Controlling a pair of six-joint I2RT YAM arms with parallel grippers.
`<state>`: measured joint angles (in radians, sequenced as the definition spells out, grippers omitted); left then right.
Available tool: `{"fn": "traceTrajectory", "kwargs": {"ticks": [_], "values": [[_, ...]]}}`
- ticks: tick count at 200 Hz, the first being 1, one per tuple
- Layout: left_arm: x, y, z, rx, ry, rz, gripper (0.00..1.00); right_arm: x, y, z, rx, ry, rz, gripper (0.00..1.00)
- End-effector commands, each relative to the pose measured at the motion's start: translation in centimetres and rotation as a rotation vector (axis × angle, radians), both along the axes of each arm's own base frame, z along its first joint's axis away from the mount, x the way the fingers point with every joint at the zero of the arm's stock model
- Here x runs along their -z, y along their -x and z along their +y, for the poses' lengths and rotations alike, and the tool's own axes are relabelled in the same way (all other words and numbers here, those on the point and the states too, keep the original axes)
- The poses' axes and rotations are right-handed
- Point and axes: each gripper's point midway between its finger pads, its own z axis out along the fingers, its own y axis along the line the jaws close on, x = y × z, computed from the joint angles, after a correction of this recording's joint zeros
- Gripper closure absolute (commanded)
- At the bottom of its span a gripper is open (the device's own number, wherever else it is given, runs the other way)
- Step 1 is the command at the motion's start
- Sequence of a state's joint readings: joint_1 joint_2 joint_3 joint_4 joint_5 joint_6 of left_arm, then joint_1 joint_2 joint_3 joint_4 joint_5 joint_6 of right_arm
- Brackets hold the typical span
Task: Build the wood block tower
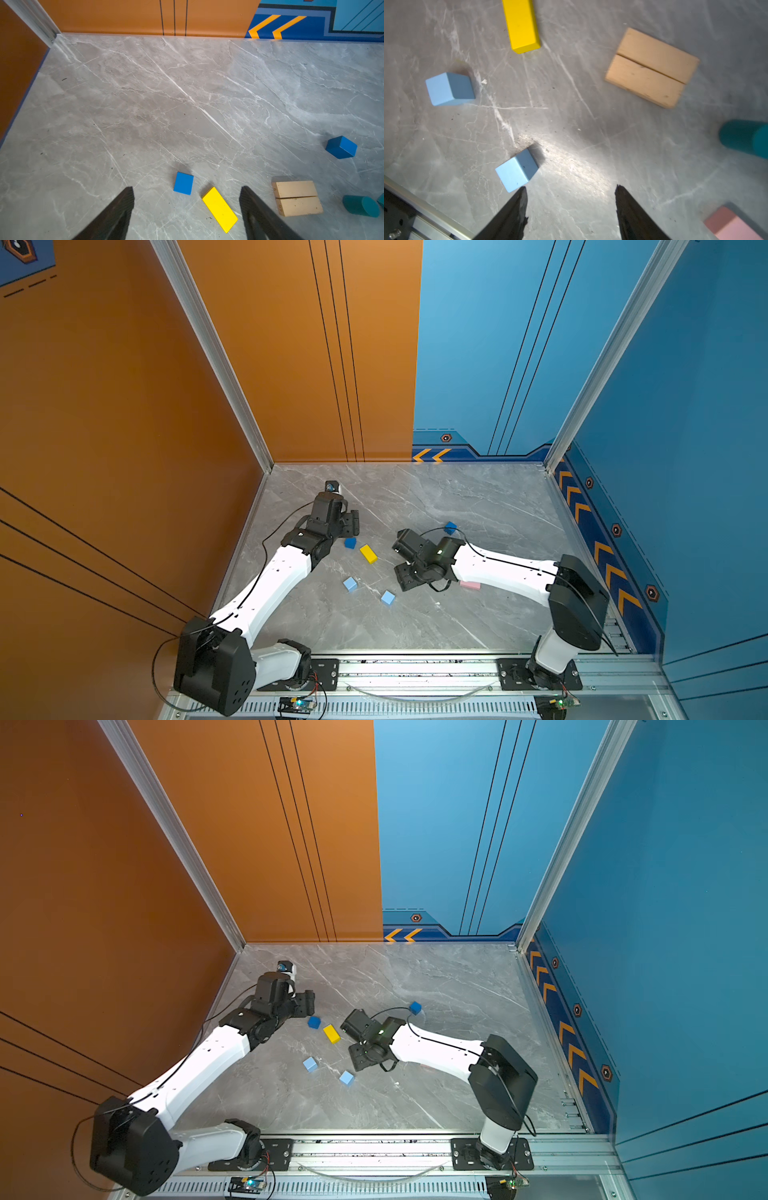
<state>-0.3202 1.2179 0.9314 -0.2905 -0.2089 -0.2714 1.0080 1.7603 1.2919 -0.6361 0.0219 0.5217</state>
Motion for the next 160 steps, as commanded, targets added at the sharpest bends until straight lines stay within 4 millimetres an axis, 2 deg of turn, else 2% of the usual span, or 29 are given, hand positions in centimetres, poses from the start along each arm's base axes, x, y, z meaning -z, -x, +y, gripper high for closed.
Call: {"fn": "traceTrajectory", "kwargs": {"ticks": [1,32,82,160], "values": [[0.5,1.2,1.6,-0.043,0.021,0.019,0.18,0.0,1.4,1.3,-0.106,0.039,0.031,0.23],[0.6,1.8,3.1,-0.077,0.044,0.016,0.18,0.4,2.7,3.0,-0.191,0.045,0.058,0.19],[0.6,2.4,4.2,-0.099,0.065,0.009,0.18,1.9,4.3,4.1,-0.307,0.101,0.097,0.19],[0.8,2.4,4.7,-0.108,0.073,0.011,0.18,3.4,4.2,5.0,-0.336,0.124,0.132,0.26]]}}
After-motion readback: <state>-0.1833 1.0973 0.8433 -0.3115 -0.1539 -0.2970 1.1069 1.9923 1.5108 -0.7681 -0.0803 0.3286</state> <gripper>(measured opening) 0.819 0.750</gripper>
